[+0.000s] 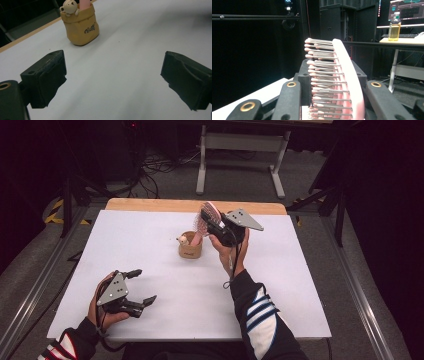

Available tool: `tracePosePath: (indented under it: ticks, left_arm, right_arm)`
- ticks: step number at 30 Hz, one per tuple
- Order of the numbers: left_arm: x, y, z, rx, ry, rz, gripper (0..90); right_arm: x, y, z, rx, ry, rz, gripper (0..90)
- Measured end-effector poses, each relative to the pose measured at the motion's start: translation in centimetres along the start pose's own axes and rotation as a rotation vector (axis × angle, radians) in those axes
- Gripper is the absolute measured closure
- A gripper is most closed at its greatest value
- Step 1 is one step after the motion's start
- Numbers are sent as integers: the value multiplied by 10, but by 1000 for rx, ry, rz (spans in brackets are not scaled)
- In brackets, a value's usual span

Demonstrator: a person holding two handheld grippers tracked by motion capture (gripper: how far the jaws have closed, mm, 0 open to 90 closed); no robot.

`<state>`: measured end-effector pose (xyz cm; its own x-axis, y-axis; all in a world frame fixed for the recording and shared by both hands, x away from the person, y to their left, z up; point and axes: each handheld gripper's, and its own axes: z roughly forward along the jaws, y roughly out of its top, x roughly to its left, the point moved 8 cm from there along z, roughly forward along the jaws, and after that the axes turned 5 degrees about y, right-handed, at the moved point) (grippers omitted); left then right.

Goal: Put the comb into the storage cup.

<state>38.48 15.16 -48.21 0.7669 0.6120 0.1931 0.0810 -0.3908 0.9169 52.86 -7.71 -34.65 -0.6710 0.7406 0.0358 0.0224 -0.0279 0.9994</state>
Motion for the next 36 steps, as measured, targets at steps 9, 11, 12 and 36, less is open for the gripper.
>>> tracePosePath:
  ticks: [9, 11, 12, 36]
  left_arm:
    - [0, 0, 0, 5, 0, 3, 70]
    - [0, 0, 0, 4, -2, 2, 70]
    - [0, 0, 0, 6, -1, 3, 70]
    - [1, 0, 0, 6, 1, 3, 71]
  right_arm:
    - [1, -5, 2, 19, 8, -1, 640]
    - [2, -6, 3, 24, 8, 2, 639]
    - [2, -6, 3, 26, 8, 3, 639]
    - [2, -22, 3, 39, 15, 20, 630]
